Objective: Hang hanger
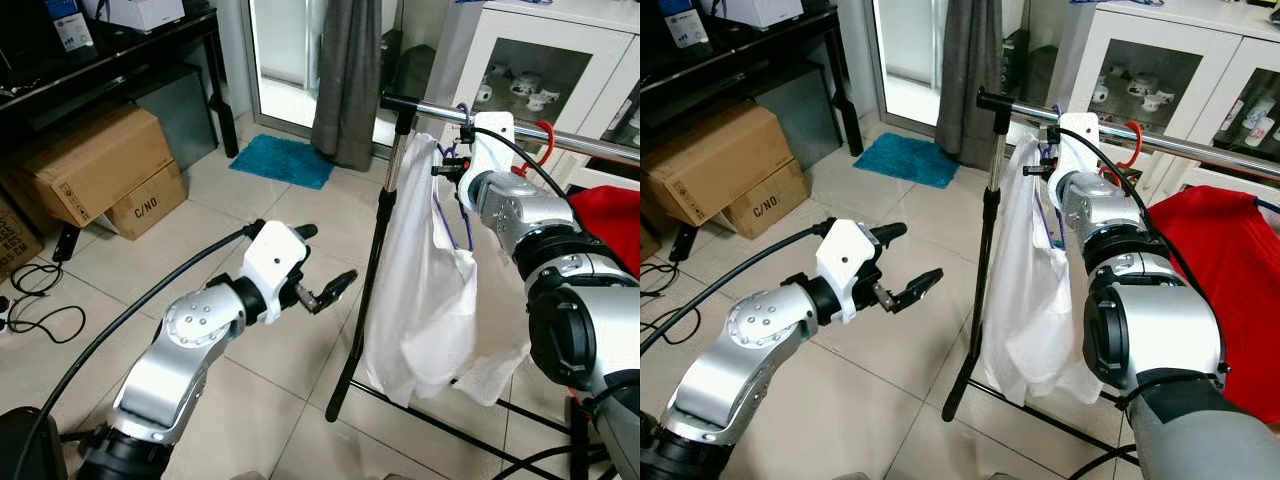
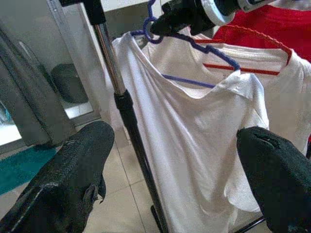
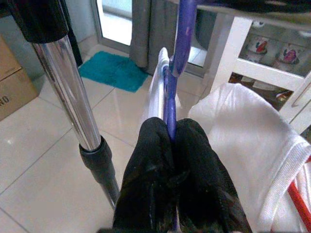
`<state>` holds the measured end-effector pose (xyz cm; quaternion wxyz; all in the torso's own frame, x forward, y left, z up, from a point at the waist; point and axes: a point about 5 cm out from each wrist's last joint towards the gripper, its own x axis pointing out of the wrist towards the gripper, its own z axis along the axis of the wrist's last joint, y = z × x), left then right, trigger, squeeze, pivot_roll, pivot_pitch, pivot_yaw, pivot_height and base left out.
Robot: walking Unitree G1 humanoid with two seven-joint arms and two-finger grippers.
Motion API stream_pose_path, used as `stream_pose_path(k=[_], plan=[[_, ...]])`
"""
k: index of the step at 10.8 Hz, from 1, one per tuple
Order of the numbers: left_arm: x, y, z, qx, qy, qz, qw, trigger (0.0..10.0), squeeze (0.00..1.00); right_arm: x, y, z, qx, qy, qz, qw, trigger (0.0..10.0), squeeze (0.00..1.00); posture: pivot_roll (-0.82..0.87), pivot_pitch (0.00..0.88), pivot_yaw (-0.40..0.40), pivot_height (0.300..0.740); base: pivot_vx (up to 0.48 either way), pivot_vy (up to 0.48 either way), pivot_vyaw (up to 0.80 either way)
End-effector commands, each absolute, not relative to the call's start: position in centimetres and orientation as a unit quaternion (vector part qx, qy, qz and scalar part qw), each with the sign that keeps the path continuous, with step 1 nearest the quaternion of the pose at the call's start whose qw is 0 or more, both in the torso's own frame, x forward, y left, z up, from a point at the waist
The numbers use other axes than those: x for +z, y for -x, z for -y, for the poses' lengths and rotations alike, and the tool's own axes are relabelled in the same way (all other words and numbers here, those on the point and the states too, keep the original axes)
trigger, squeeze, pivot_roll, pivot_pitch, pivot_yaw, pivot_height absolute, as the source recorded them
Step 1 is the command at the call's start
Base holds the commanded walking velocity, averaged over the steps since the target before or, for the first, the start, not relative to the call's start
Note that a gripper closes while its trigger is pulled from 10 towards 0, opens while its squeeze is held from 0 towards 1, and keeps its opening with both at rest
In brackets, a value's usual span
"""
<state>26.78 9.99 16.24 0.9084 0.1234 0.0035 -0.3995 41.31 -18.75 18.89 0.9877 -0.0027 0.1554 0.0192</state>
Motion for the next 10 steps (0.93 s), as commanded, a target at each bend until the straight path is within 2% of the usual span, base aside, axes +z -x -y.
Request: stream_pose_path(k=[1,7,8,9,10], plan=[[16.6,-27.3,-10.1,-0.387,-0.127,0.004,0.913,10.0,0.0,19.4,-41.4,19.0,0.009,-0.022,-0.133,0.991,10.0,1.0,0.0,0.057,0.002,0.74,0.0,0.0,0.0],[17.4,-27.3,-9.9,-0.401,-0.122,0.011,0.908,10.0,0.0,20.4,-41.7,19.3,-0.035,-0.05,-0.113,0.992,10.0,1.0,-0.02,0.155,0.021,0.74,0.0,0.0,0.0],[17.4,-27.2,-9.8,-0.403,-0.123,0.011,0.907,10.0,0.0,20.9,-41.8,19.3,-0.029,-0.057,-0.101,0.993,10.0,0.0,-0.02,0.158,0.02,0.74,0.0,0.0,0.0],[17.5,-27.2,-9.8,-0.404,-0.123,0.011,0.906,10.0,0.0,21.1,-41.8,19.3,-0.025,-0.06,-0.096,0.993,10.0,0.0,-0.02,0.158,0.017,0.74,0.0,0.0,0.0],[17.5,-27.2,-10.0,-0.404,-0.123,0.011,0.906,10.0,0.0,21.8,-41.9,19.3,-0.006,-0.063,-0.081,0.995,7.9,0.0,-0.02,0.151,0.013,0.74,0.0,0.0,0.0]])
